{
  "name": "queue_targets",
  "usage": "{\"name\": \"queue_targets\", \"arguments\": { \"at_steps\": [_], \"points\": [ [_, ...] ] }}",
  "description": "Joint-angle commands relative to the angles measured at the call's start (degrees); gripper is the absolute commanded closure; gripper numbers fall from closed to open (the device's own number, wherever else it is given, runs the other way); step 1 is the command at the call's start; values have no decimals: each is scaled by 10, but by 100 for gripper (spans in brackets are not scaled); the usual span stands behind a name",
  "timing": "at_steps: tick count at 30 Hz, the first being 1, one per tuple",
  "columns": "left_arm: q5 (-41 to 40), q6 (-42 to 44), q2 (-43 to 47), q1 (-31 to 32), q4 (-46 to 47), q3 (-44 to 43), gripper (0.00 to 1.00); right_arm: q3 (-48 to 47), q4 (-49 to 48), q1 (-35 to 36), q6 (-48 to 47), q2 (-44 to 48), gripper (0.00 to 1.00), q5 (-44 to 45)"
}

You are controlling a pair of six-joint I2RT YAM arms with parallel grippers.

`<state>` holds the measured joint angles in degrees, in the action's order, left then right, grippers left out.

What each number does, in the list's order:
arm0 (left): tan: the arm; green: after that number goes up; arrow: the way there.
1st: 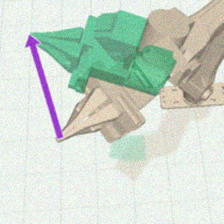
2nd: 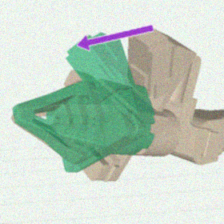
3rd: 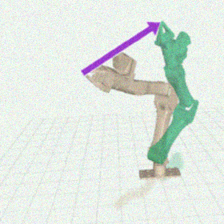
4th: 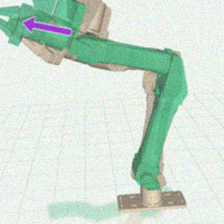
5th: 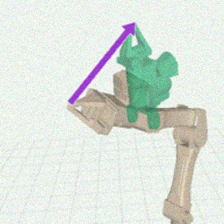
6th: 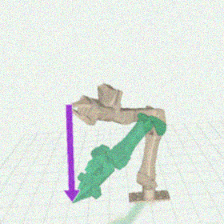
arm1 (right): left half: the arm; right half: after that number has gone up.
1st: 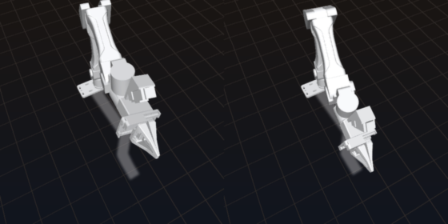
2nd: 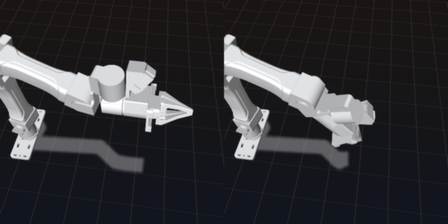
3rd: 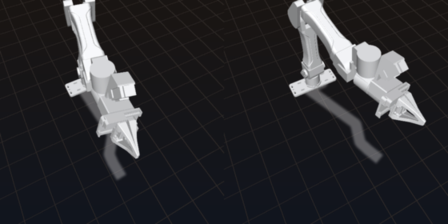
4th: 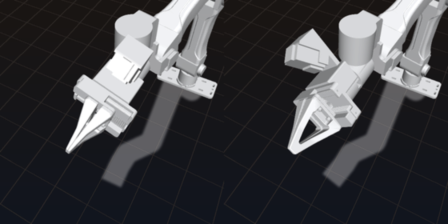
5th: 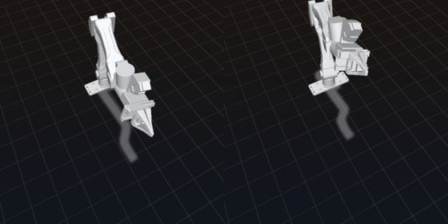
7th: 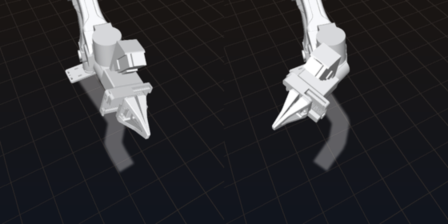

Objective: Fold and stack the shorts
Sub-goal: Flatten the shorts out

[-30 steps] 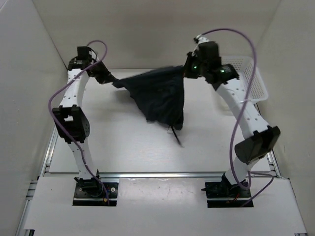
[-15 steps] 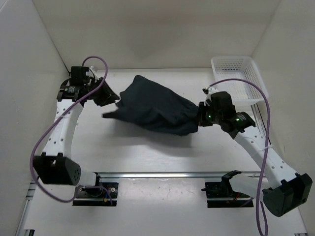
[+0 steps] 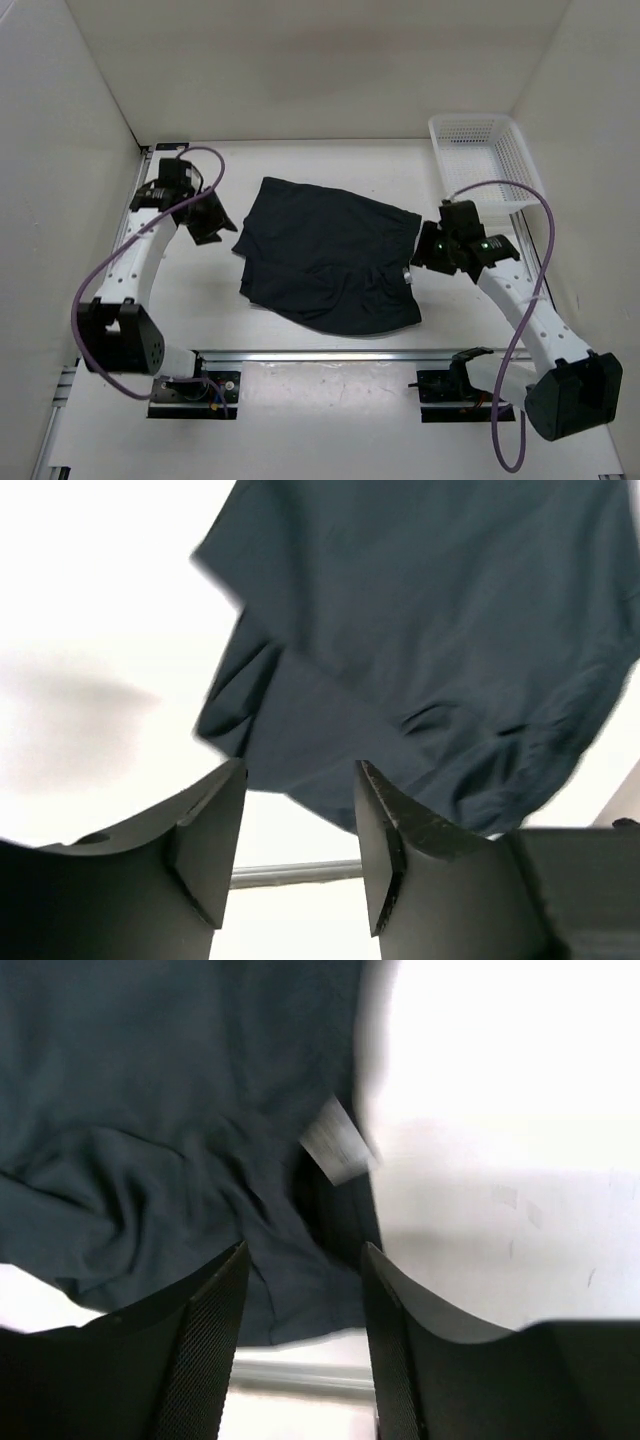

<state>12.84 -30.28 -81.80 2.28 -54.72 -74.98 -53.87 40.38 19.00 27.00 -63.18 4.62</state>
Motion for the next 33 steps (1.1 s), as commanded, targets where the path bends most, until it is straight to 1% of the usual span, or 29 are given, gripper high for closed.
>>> {"name": "queue_targets", "arguments": {
  "at_steps": [1, 2, 3, 5, 6, 7, 9, 10, 12, 13, 16, 17, 18, 21, 22, 23, 25, 26, 29, 33],
  "points": [
    [-12, -4, 65, -4, -4, 109, 42, 73, 33, -38, 59, 65, 47, -108],
    [-6, -14, 78, -4, -4, 135, 35, 116, 33, -51, 72, 80, 35, -136],
    [-6, -14, 90, -4, 1, 158, 31, 139, 24, -56, 85, 93, 27, -163],
    [19, -35, 114, 4, 19, 221, 24, 180, 11, -56, 133, 129, 17, -201],
    [29, -35, 114, 10, 27, 239, 14, 216, 11, -56, 149, 139, 12, -224],
    [38, -43, 114, 20, 36, 254, 10, 232, 4, -56, 177, 158, 10, -231],
    [48, -55, 103, 32, 65, 284, 8, 267, 4, -56, 197, 174, 9, -231],
    [60, -62, 85, 37, 74, 291, 5, 275, -11, -56, 202, 179, 9, -231],
    [89, -47, 62, 37, 108, 297, 5, 285, -18, -56, 209, 179, 9, -242],
    [82, -47, 35, 37, 108, 297, 5, 286, -24, -56, 209, 169, 9, -242],
    [65, -36, -4, 37, 121, 271, 15, 297, -61, -56, 214, 139, 9, -255],
    [60, -36, -26, 37, 121, 266, 18, 304, -93, -56, 214, 129, 10, -261],
    [60, -36, -34, 37, 121, 255, 28, 304, -108, -56, 214, 109, 10, -268],
    [53, -36, -58, 37, 127, 241, 44, 299, -123, -56, 201, 72, 29, -257],
    [47, -36, -58, 37, 127, 235, 55, 293, -123, -56, 194, 67, 44, -250],
    [47, -36, -65, 37, 127, 235, 61, 293, -123, -56, 187, 67, 52, -244],
    [42, -36, -73, 37, 127, 220, 76, 287, -123, -56, 187, 60, 65, -232],
    [42, -36, -80, 37, 127, 220, 90, 280, -123, -56, 182, 60, 77, -226],
    [42, -36, -80, 37, 127, 213, 90, 275, -123, -56, 176, 54, 90, -226],
    [37, -36, -42, 37, 121, 213, 90, 264, -117, -56, 171, 54, 91, -207]
  ]
}}
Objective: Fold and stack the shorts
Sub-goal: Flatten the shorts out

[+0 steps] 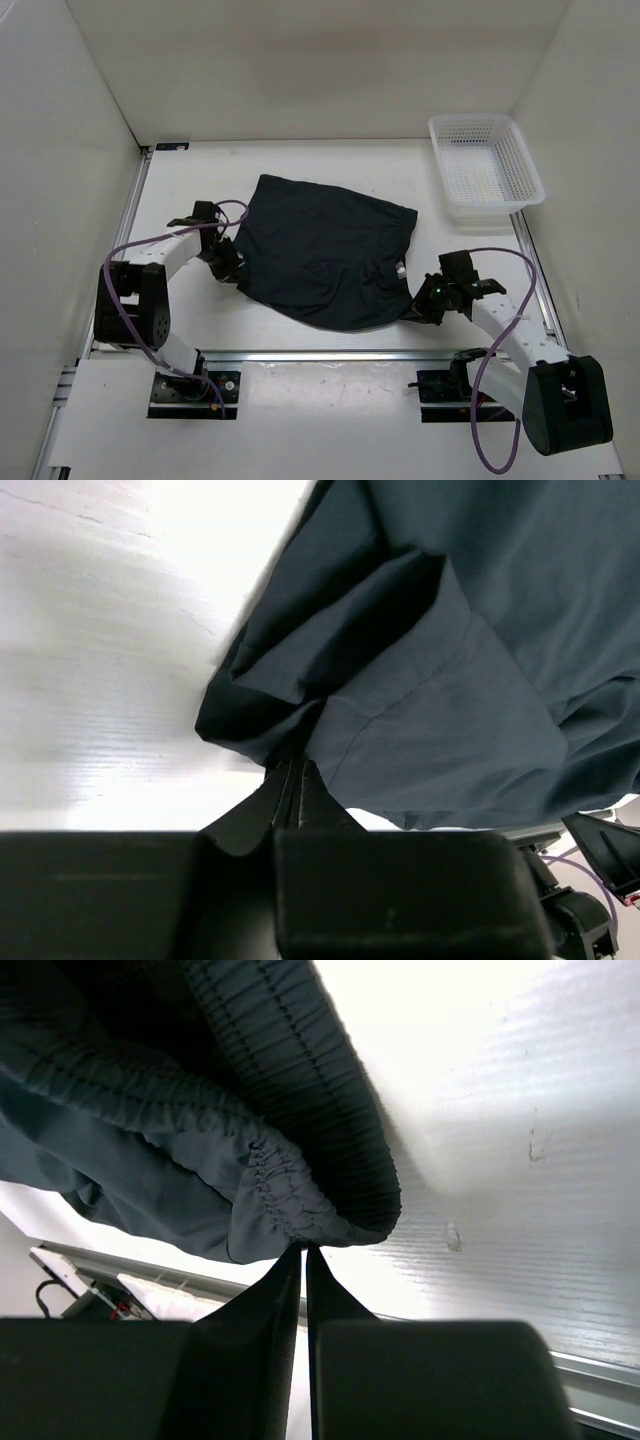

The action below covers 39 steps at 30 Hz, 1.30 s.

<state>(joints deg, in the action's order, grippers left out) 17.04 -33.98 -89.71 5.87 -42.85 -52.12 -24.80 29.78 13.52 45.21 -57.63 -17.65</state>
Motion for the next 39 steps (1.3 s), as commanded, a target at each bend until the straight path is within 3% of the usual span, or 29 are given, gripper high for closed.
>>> {"name": "queue_targets", "arguments": {
  "at_steps": [1, 3, 4, 5, 7, 12, 18, 20, 22, 23, 27, 31, 36, 39],
  "points": [
    [-5, 1, 48, 1, 2, -16, 88, -27, -6, -2, -17, -1, 91, 16],
    [0, 8, 55, 7, -14, -16, 73, -27, -6, -2, -17, -1, 91, 16],
    [-8, 8, 63, 7, -14, -16, 61, -27, -6, -2, -17, -1, 91, 16],
    [-8, -4, 69, 13, -21, 0, 27, -27, -6, -2, -23, -1, 91, 16],
    [-17, -20, 81, 19, -21, 19, 17, -27, -11, -2, -23, -8, 91, 16],
    [-31, -39, 96, 50, -6, 41, 24, -27, -17, -2, -28, -26, 91, 10],
    [-41, -39, 38, 79, 0, 9, 34, -39, -23, -2, -34, -37, 91, 4],
    [-49, -39, 33, 79, 0, 9, 48, -46, -23, -2, -40, -42, 91, -2],
    [-54, -33, 28, 79, 0, 2, 85, -52, -23, -2, -45, -48, 91, -2],
    [-54, -33, 28, 79, 0, 2, 90, -52, -23, -2, -45, -48, 91, -2],
    [-66, -7, 33, 60, -21, -45, 90, -52, -23, -2, -45, -48, 91, 3],
    [-79, -1, 13, 49, -58, -151, 90, -52, -17, -2, -45, -48, 91, 3],
    [-83, -7, -86, 49, -95, -359, 89, -67, -17, -2, -45, -54, 91, 9],
    [-89, 5, -188, 49, -167, -465, 68, -82, -17, -2, -45, -54, 91, 9]
  ]
}}
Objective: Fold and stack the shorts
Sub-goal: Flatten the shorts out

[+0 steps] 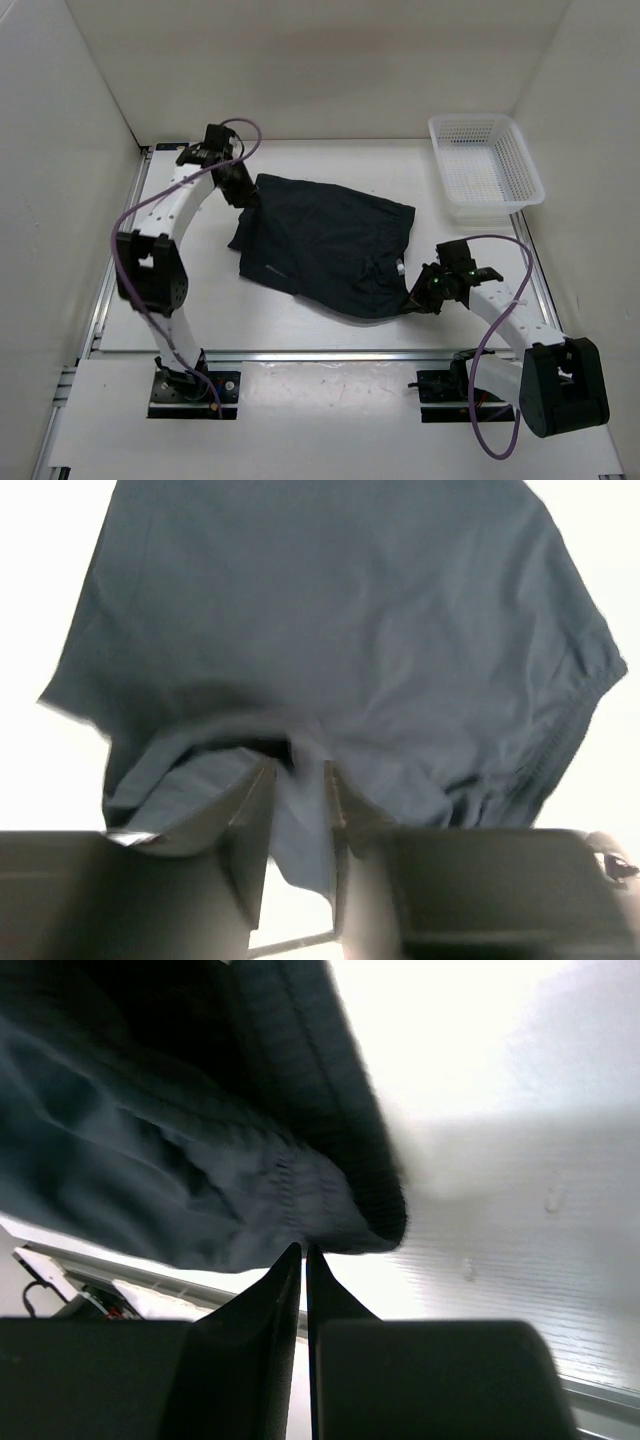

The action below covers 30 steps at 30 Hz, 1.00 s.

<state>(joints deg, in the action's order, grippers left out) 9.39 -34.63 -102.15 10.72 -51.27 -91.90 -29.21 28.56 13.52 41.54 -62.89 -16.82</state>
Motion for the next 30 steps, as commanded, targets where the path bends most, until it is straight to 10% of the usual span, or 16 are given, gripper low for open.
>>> {"name": "queue_targets", "arguments": {
  "at_steps": [1, 6, 9, 13, 18, 30],
  "points": [
    [-12, 11, -75, 0, -92, -76, 60, -45, -4, -2, -8, -1, 91, 0],
    [-56, 5, -11, 0, -74, -7, 16, -45, -10, 4, -8, -13, 91, 6],
    [-86, 5, 26, 5, -68, 32, 17, -38, -17, 4, -14, -19, 91, 6],
    [-80, 11, 39, 20, -56, 71, 59, -22, -29, 9, -14, -24, 91, 6],
    [-24, 24, -10, 47, -38, 108, 23, -22, -29, 9, -14, -29, 91, 0],
    [9, -9, -63, 90, 7, 133, 32, -22, -29, 9, -14, -40, 91, 0]
  ]
}}
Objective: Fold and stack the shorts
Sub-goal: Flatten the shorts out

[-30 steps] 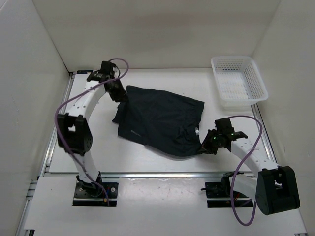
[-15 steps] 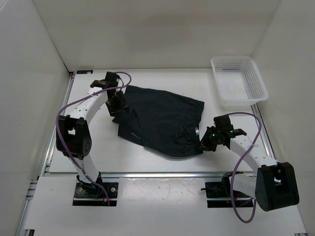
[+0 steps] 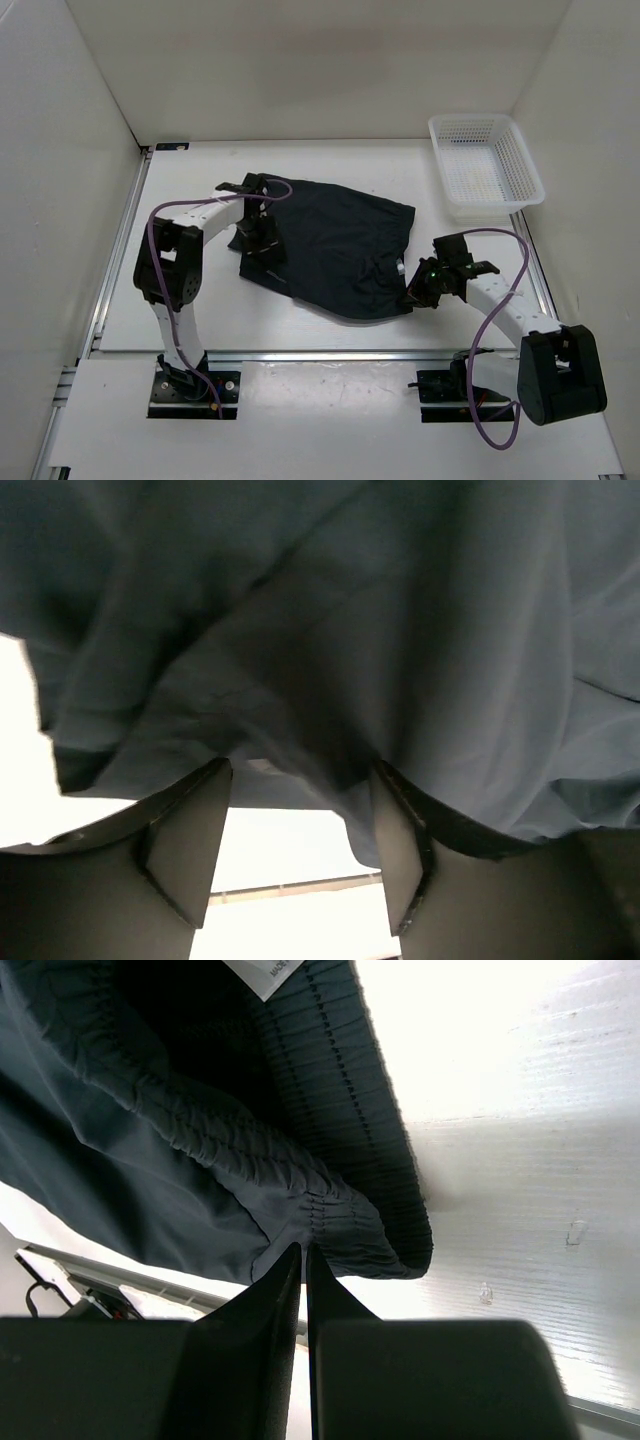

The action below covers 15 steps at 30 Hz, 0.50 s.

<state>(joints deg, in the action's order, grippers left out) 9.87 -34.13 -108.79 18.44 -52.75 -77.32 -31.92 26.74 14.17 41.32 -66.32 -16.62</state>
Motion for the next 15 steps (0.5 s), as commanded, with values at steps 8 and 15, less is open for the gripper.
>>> {"name": "queue_targets", "arguments": {
  "at_steps": [8, 15],
  "points": [
    [-21, -24, 0, 18, 22, -2, 90, 5, -11, 2, -12, -6, 91, 4],
    [-41, -11, 64, 18, -12, -17, 90, -38, 39, 2, -23, 19, 91, 13]
  ]
}}
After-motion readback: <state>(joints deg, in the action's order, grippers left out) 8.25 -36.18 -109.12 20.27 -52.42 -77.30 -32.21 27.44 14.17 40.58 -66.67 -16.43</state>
